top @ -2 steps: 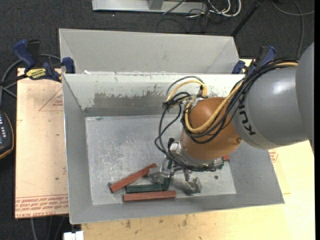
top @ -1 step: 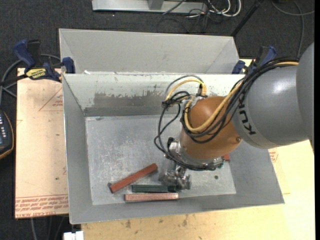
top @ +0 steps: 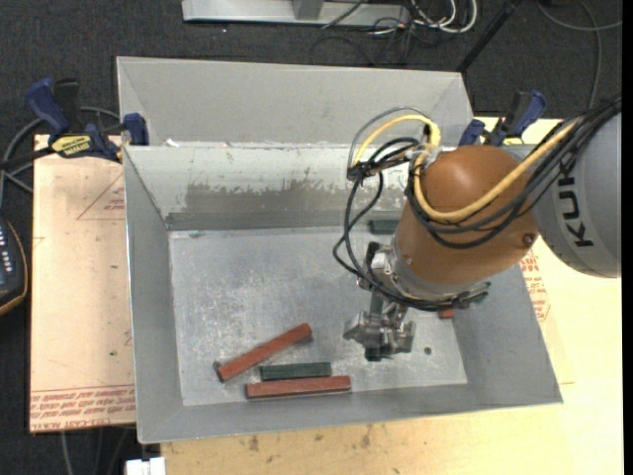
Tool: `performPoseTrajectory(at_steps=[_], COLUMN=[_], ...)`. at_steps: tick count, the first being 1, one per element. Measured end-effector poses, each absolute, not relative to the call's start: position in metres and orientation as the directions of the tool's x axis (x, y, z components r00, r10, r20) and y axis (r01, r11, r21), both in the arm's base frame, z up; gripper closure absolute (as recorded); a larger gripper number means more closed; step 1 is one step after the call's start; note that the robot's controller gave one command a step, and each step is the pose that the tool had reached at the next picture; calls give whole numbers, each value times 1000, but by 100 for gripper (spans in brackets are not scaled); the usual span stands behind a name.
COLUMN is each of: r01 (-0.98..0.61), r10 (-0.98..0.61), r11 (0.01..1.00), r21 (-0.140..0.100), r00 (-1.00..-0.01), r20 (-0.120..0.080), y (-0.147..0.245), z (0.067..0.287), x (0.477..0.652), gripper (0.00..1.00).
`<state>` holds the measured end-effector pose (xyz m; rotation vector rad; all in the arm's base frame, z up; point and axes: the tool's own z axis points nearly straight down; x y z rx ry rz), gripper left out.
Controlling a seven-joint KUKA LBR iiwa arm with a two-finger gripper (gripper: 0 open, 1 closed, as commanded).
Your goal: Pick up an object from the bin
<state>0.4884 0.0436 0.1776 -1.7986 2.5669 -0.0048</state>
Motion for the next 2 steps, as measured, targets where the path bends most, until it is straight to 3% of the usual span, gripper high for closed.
performPoseTrajectory(at_steps=[1,2], r01=[-940,-929], r10=[-940,-929], r11=[341,369], r21=[0,-8], r00=[-341,-369], r20=[-2,-6], y=[44,49], z=[174,246], x=[487,490], gripper=[100,100])
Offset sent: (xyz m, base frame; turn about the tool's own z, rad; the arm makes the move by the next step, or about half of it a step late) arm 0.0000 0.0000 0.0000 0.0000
